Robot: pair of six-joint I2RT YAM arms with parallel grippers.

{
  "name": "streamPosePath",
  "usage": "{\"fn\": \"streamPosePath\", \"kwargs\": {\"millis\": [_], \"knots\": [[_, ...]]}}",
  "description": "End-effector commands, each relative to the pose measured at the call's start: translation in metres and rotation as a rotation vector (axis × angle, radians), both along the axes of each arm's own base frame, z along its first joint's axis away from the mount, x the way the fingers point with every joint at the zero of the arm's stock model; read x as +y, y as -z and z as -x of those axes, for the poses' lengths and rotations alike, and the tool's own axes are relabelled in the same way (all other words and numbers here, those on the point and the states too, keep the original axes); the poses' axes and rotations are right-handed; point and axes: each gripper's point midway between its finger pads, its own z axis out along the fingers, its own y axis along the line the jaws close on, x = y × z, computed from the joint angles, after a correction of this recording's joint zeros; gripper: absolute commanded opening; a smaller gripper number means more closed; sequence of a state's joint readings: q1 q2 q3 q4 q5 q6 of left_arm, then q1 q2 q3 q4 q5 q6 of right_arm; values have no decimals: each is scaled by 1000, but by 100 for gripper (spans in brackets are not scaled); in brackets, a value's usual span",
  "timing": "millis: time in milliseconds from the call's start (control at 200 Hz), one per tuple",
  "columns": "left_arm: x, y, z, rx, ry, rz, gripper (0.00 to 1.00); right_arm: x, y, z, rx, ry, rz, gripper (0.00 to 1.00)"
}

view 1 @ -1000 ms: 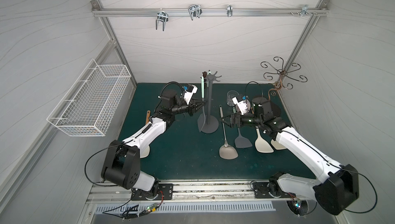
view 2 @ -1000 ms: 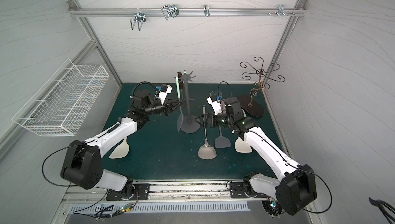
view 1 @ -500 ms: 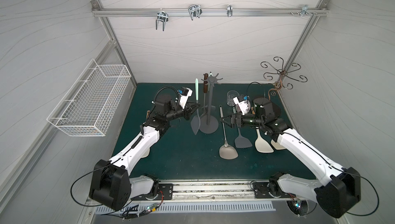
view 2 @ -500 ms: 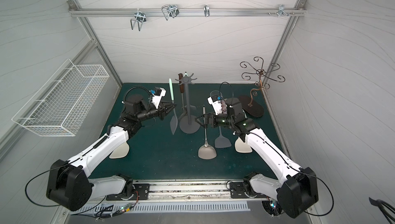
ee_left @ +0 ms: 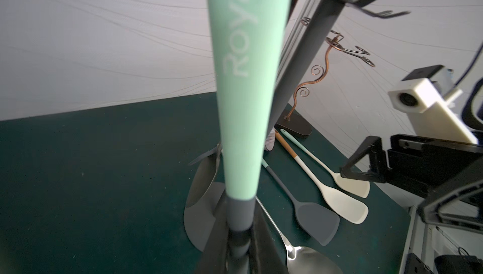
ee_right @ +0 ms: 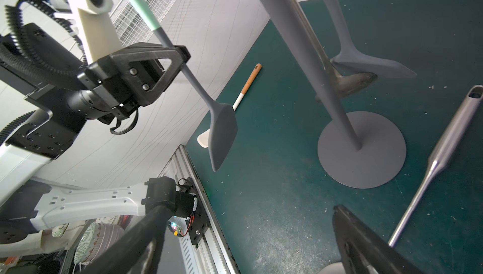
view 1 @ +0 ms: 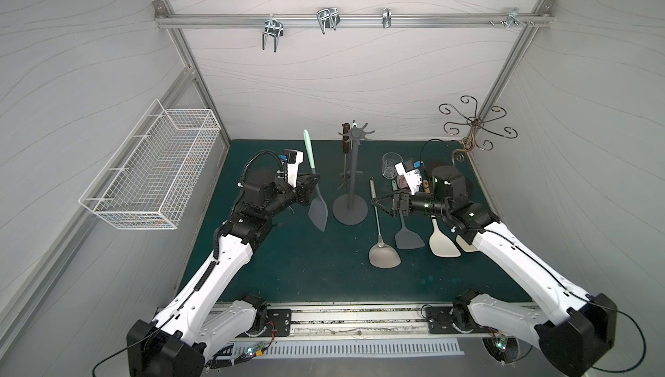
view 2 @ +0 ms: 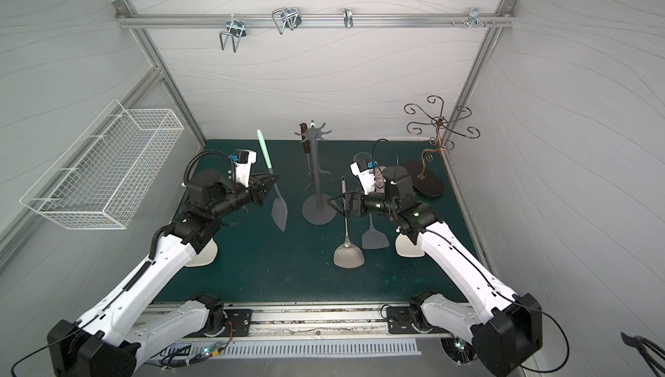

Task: Take the spatula off the kitchen utensil rack
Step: Take off the spatula from the rack, then place the spatula at the center of the board.

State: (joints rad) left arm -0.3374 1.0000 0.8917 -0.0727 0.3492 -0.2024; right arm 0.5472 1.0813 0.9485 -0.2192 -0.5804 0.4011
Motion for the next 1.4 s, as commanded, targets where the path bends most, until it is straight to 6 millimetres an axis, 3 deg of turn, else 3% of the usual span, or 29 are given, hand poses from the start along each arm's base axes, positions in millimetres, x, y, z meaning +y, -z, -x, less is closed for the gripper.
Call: {"fn": "streamPosePath", "kwargs": {"millis": [0, 205, 495, 785, 1035, 1396], "knots": [[16, -24, 5, 35, -107, 27, 0, 3, -11, 15, -23, -25, 0, 99], [37, -24, 29, 120, -177, -46, 0, 13, -11, 33, -58, -75, 22, 99], [63, -22, 57, 188, -244, -145, 0, 32, -21, 40, -102, -144, 30, 99], [78, 21, 56, 373, -315, -281, 0, 45, -19, 34, -58, -137, 49, 99], [89, 59, 42, 522, -361, -409, 0, 54, -10, 39, -40, -169, 60, 99], [130, 110, 27, 765, -452, -528, 0, 43, 32, 44, -23, -164, 153, 99]]}}
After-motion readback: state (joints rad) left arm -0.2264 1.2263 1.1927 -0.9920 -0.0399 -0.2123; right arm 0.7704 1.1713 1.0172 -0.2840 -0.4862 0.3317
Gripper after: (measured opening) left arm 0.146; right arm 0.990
